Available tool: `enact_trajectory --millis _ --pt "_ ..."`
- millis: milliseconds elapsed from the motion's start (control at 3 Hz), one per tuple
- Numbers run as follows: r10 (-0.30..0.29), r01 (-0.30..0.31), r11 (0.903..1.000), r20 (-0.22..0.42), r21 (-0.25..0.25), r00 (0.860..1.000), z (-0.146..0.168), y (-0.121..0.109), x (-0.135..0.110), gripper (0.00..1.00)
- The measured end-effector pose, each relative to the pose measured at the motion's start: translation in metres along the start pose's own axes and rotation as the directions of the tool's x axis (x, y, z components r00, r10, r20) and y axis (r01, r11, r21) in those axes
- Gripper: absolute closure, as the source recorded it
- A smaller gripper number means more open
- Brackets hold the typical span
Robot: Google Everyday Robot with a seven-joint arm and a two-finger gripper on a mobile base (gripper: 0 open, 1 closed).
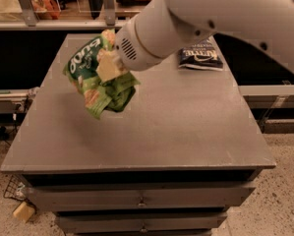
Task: Move green rice chip bag near orange
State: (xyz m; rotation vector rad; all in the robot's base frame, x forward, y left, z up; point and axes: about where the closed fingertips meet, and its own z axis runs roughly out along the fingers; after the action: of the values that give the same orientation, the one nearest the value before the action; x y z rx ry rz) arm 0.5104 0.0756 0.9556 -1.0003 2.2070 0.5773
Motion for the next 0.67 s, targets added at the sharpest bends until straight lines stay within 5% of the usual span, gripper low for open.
enact_trajectory --millis 667 --pt "-0.006 0.002 0.9984 0.076 0.057 0.997 -0.011 -0.027 -0.024 1.0"
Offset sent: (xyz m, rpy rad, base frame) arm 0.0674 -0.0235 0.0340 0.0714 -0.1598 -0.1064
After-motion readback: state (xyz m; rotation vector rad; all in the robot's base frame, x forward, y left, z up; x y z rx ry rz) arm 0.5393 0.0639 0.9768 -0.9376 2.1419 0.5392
